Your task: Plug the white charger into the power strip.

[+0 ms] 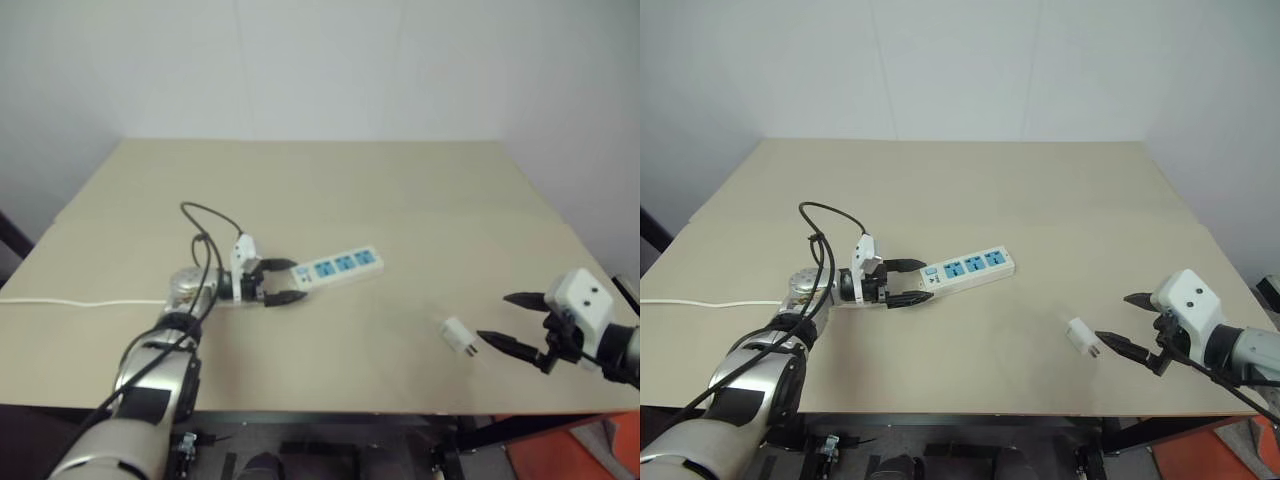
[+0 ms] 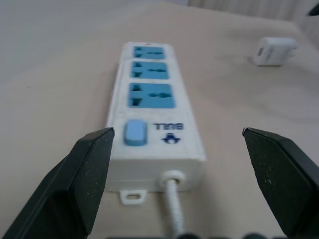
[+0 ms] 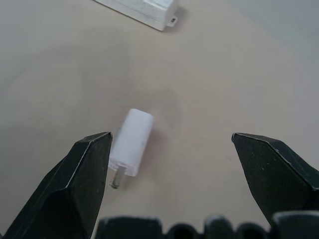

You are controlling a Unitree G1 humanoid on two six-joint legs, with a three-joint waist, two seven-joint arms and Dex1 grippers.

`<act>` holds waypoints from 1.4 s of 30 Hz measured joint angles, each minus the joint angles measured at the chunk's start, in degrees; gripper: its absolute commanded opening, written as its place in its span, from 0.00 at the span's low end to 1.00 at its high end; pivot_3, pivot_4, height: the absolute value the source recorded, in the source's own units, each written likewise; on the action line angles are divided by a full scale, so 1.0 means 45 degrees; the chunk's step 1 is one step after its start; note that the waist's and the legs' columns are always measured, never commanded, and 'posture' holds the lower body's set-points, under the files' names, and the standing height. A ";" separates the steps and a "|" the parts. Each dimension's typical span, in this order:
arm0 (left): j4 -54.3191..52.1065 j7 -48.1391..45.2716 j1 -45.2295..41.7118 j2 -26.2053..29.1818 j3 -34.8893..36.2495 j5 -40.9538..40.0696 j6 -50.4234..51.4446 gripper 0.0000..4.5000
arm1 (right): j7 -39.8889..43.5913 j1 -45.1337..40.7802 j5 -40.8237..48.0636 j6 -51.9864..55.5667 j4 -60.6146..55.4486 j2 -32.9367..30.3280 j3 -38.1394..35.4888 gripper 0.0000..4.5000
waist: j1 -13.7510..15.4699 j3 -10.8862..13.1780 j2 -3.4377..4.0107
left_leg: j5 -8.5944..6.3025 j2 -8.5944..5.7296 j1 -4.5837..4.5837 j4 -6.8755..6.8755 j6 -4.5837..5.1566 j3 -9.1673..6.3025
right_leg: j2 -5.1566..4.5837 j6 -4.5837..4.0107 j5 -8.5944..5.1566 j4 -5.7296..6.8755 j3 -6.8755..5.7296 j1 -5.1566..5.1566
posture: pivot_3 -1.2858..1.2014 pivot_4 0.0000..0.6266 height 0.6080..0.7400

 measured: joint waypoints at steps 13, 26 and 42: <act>0.0609 0.1274 -0.0214 -0.1044 0.0026 0.1700 -0.0175 0.79 | -0.0715 0.0713 0.0023 0.0344 -0.0996 0.0294 -0.0006 1.00 | 0.0011 -0.0001 -0.0002 | 0.0000 -0.0003 0.0030 -0.0002 0.0000 -0.0003 | 0.0000 0.0005 0.0000 -0.0004 -0.0002 0.0035 | 0.52 0.24 1.00; 0.0054 -0.0841 0.0077 -0.0514 0.0286 0.1754 0.0140 0.73 | -0.0903 0.0686 0.0012 0.0498 -0.1178 0.0321 0.0018 1.00 | -0.0066 0.0001 -0.0004 | -0.0002 0.0000 0.0098 -0.0023 0.0001 -0.0009 | 0.0002 0.0037 -0.0022 -0.0024 -0.0007 0.0111 | 0.52 0.24 1.00; -0.1629 -0.2764 0.1451 -0.0447 0.0966 0.0255 0.0649 1.00 | -0.1055 -0.0288 -0.0244 0.0339 -0.0359 0.0675 0.1094 1.00 | -0.0070 0.0000 -0.0002 | -0.0002 0.0002 0.0103 -0.0022 0.0001 -0.0012 | 0.0001 0.0010 -0.0007 -0.0023 -0.0010 0.0113 | 0.52 0.24 1.00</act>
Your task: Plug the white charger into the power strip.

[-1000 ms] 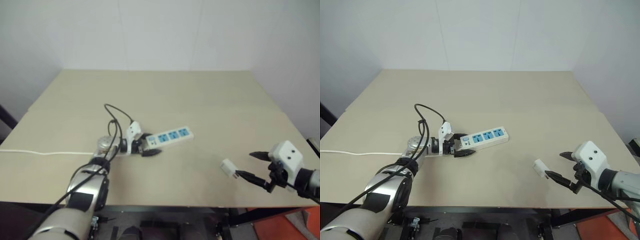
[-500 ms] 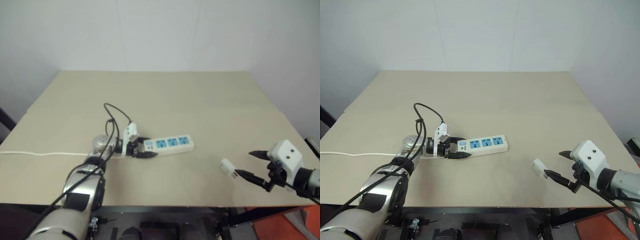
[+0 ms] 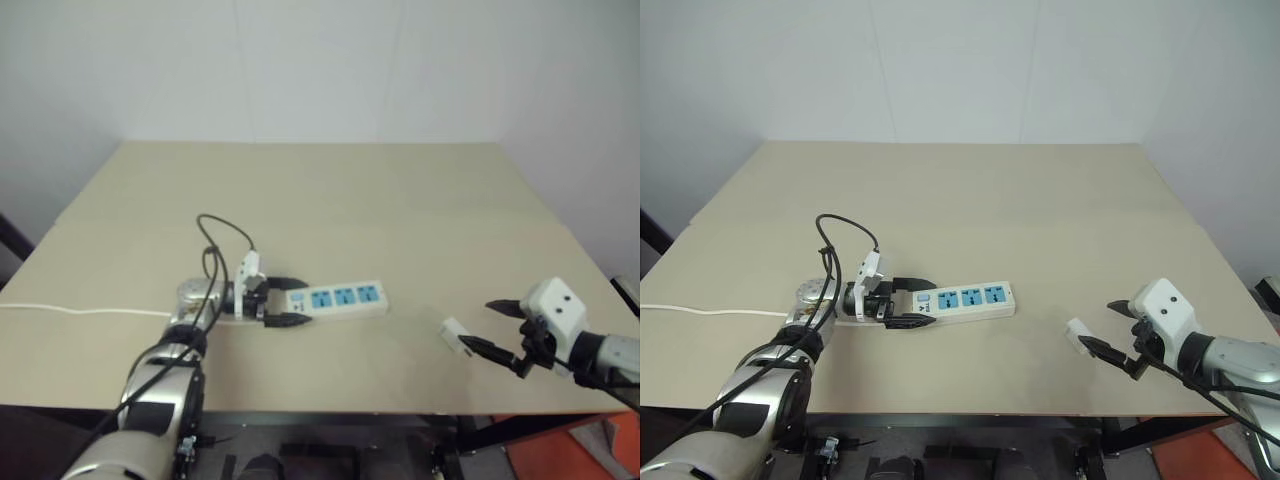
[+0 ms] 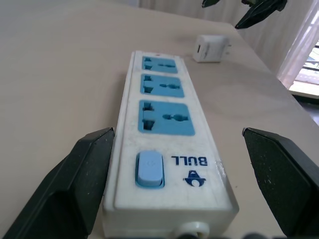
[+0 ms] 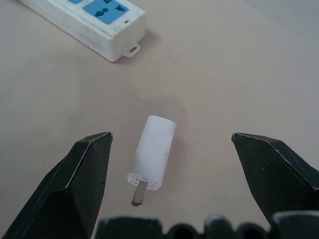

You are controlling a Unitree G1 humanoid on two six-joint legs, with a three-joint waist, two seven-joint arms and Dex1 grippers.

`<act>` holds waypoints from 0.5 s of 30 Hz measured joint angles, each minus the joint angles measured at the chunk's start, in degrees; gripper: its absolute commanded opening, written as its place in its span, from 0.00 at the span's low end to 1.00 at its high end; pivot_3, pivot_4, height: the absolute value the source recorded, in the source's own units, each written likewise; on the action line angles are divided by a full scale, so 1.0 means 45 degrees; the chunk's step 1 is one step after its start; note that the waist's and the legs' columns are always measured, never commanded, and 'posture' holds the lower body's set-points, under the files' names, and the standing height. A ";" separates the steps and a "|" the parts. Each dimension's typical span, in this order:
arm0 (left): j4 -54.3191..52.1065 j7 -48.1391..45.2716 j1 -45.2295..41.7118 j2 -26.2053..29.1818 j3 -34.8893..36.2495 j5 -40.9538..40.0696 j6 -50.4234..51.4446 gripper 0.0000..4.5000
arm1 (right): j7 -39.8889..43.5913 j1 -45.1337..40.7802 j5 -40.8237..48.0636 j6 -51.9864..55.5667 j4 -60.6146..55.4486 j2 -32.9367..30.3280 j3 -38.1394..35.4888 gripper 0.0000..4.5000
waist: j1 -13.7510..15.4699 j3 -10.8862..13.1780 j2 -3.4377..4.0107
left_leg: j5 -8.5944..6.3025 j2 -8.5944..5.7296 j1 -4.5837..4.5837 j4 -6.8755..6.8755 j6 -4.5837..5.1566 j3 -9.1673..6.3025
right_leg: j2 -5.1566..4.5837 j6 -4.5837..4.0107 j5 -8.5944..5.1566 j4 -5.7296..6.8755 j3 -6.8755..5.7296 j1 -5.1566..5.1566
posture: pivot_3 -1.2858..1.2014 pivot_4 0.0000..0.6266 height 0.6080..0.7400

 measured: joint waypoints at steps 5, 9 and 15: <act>0.0574 -0.0086 0.0110 0.0128 0.0385 -0.0053 -0.0631 1.00 | 0.0000 0.0000 -0.0136 -0.0105 0.0003 0.0001 0.0027 1.00 | 0.0007 0.0000 -0.0001 | 0.0000 -0.0001 0.0001 0.0001 0.0000 -0.0001 | 0.0000 0.0000 0.0000 0.0001 -0.0001 0.0000 | 0.52 0.24 1.00; 0.1120 -0.0040 0.0108 0.0143 0.0524 0.0017 -0.1429 1.00 | 0.0002 -0.0011 -0.0200 -0.0107 0.0009 0.0000 0.0025 1.00 | 0.0014 0.0001 -0.0001 | 0.0000 -0.0001 -0.0001 0.0001 0.0000 -0.0002 | 0.0000 0.0000 0.0000 -0.0003 -0.0002 0.0000 | 0.52 0.24 1.00; 0.1608 0.0332 -0.0110 0.0057 0.0475 0.0464 -0.2318 1.00 | -0.0002 0.0133 -0.0195 -0.0084 -0.0050 0.0000 -0.0112 1.00 | 0.0025 0.0001 -0.0001 | 0.0000 -0.0002 -0.0001 0.0002 0.0000 -0.0002 | 0.0000 0.0002 0.0000 -0.0001 -0.0002 0.0002 | 0.52 0.24 1.00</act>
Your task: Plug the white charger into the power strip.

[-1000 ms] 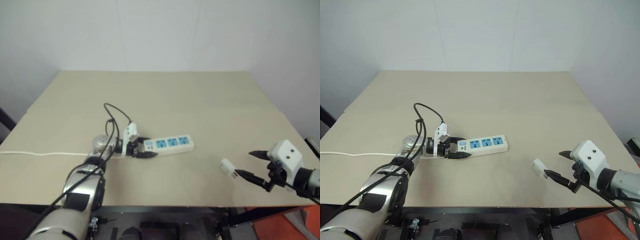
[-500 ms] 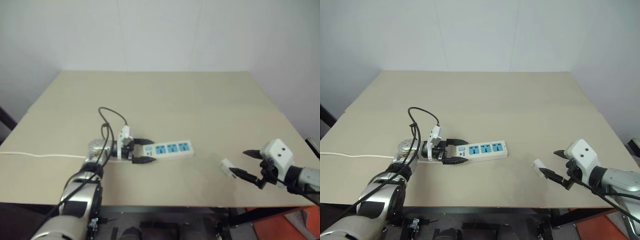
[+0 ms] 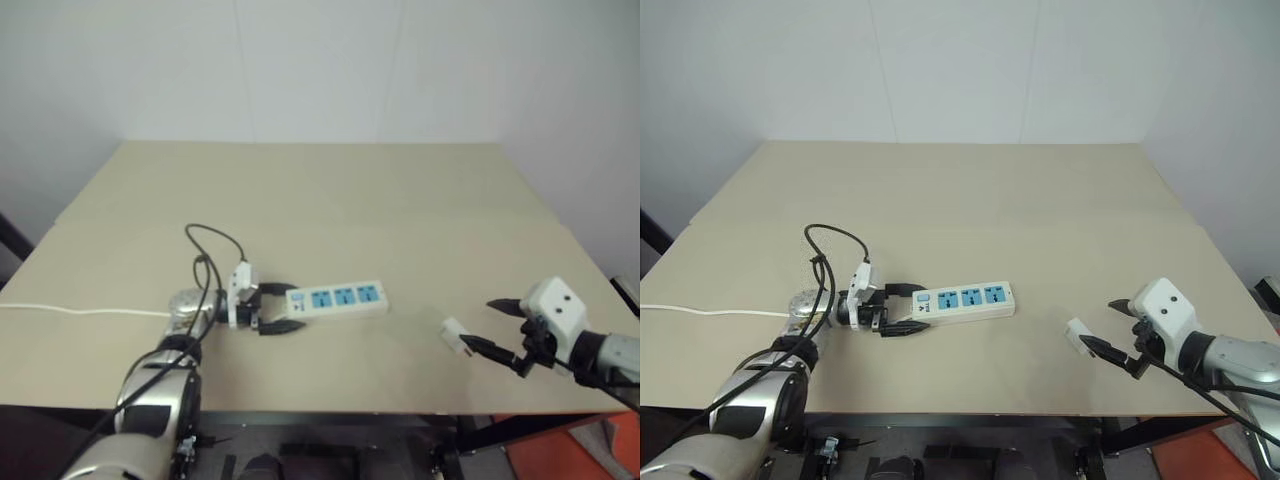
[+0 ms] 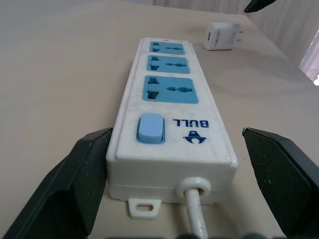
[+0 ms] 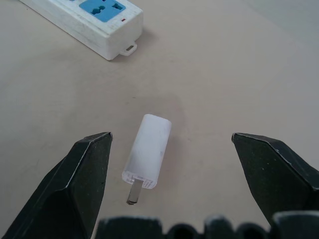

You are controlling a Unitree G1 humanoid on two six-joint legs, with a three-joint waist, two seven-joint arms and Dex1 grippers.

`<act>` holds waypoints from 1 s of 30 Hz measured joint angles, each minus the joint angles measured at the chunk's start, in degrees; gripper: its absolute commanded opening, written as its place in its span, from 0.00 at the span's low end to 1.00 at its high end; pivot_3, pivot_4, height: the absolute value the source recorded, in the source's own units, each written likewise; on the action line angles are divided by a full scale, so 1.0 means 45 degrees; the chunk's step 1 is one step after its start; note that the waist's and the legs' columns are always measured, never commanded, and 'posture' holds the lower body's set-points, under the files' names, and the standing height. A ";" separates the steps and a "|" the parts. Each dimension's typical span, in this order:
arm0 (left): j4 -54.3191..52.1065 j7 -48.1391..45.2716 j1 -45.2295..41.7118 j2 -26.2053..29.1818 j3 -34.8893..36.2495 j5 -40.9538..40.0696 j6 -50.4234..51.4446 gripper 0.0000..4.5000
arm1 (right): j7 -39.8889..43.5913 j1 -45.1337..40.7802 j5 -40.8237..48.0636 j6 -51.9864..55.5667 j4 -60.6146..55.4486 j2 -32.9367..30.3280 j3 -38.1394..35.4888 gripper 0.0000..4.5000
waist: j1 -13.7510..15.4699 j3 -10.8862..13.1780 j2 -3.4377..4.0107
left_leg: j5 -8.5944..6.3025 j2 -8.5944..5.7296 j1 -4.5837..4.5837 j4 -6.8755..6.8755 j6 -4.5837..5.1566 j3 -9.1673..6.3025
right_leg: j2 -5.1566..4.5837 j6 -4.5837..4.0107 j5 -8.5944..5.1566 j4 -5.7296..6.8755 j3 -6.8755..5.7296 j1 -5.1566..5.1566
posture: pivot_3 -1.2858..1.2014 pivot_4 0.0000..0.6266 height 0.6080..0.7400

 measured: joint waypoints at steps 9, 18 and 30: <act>0.0371 0.0599 -0.0281 -0.0317 -0.0009 0.0361 -0.0429 1.00 | -0.0275 0.0365 0.0004 0.0282 -0.0544 0.0000 -0.0168 1.00 | 0.0006 -0.0001 0.0000 | 0.0000 0.0000 0.0005 0.0000 0.0000 0.0000 | 0.0000 0.0014 -0.0008 -0.0001 0.0001 0.0007 | 0.52 0.24 1.00; 0.0401 0.0863 -0.0383 -0.0335 -0.0213 0.0726 -0.0301 0.73 | -0.0435 0.0625 0.0181 0.0987 -0.0888 -0.0049 -0.0548 1.00 | 0.0014 -0.0006 -0.0003 | 0.0000 -0.0001 0.0029 0.0000 0.0000 -0.0001 | -0.0001 0.0060 -0.0035 -0.0002 0.0001 0.0033 | 0.52 0.24 1.00; 0.0323 0.0135 -0.0553 -0.0549 -0.0291 0.0770 -0.0213 0.73 | 0.0302 -0.8687 0.0896 0.8490 -0.0668 -0.4273 0.5542 1.00 | 0.0005 -0.0012 0.0017 | -0.0001 0.0008 -0.0018 -0.0019 -0.0001 -0.0026 | -0.0003 0.0012 -0.0015 -0.0020 -0.0031 -0.0016 | 0.52 0.24 1.00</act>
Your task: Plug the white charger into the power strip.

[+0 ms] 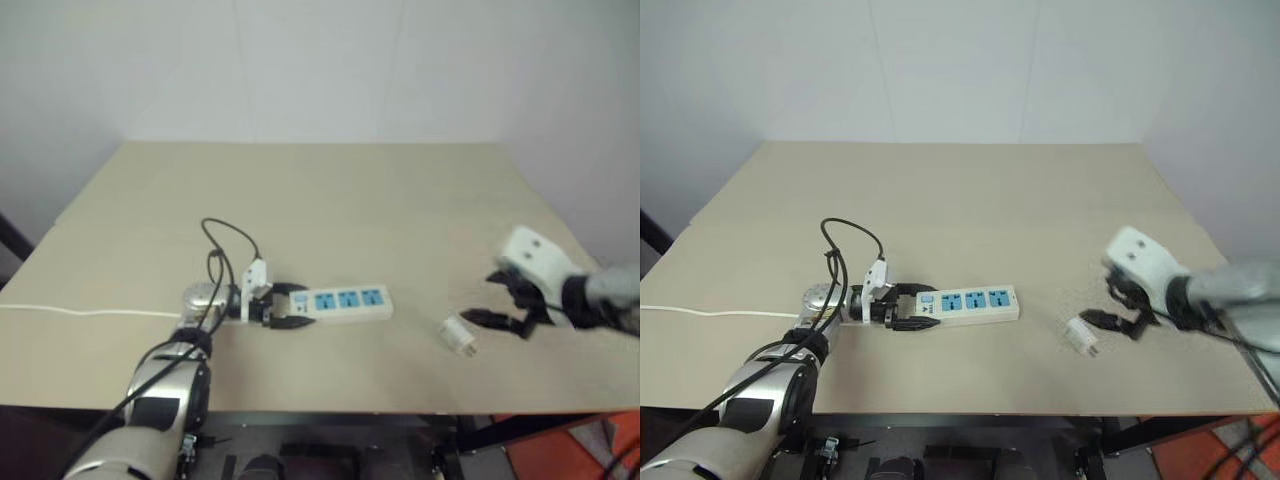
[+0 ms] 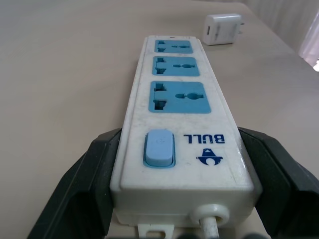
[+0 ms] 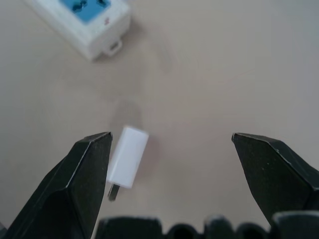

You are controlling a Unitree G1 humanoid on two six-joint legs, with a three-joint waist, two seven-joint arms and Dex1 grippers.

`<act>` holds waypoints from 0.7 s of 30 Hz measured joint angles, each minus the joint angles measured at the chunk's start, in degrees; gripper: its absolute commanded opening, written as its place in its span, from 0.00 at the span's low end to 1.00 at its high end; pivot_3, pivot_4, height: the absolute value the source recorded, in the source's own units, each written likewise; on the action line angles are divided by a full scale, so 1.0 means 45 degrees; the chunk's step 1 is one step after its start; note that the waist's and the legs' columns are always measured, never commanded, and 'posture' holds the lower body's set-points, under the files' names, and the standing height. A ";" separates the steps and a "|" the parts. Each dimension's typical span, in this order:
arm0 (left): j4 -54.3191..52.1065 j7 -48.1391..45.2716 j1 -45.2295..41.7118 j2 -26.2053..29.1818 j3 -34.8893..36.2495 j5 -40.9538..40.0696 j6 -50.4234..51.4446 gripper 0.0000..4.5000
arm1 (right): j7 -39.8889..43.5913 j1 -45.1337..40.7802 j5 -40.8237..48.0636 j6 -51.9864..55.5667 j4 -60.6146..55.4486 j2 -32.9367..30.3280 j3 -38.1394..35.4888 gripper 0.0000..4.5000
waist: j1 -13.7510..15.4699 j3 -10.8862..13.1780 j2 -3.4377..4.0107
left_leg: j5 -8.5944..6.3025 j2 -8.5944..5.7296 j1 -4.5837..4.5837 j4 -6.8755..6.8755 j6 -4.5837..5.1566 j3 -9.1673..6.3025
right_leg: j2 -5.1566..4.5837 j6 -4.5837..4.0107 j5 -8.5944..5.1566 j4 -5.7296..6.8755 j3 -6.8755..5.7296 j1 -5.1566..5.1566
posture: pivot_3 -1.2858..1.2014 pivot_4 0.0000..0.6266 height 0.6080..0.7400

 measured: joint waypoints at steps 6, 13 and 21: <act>-0.0123 0.0035 -0.0053 -0.0181 -0.0089 0.0043 -0.0070 0.73 | 0.1189 -0.5537 -0.0073 0.3453 0.2377 0.1618 0.5756 1.00 | 0.0114 -0.0003 0.0004 | -0.0002 -0.0012 -0.0104 0.0042 -0.0002 -0.0031 | -0.0016 -0.0028 0.0017 0.0008 -0.0028 -0.0081 | 0.52 0.24 1.00; -0.0216 0.0242 -0.0070 -0.0356 -0.0178 0.0059 -0.0262 0.73 | 0.1111 -0.6558 -0.0510 0.4277 0.4731 0.2601 0.7990 1.00 | 0.0306 -0.0015 0.0024 | -0.0009 -0.0017 -0.0216 0.0140 0.0010 -0.0041 | -0.0017 -0.0033 0.0025 0.0059 -0.0037 -0.0187 | 0.52 0.24 1.00; -0.0252 0.0388 0.0043 -0.0399 -0.0293 0.0089 -0.0329 0.73 | 0.0593 -0.6530 -0.0588 0.4588 0.6287 0.3176 0.8047 1.00 | 0.0313 -0.0045 0.0073 | -0.0010 -0.0018 -0.0212 0.0148 0.0012 -0.0044 | -0.0017 -0.0031 0.0026 0.0064 -0.0039 -0.0180 | 0.52 0.24 1.00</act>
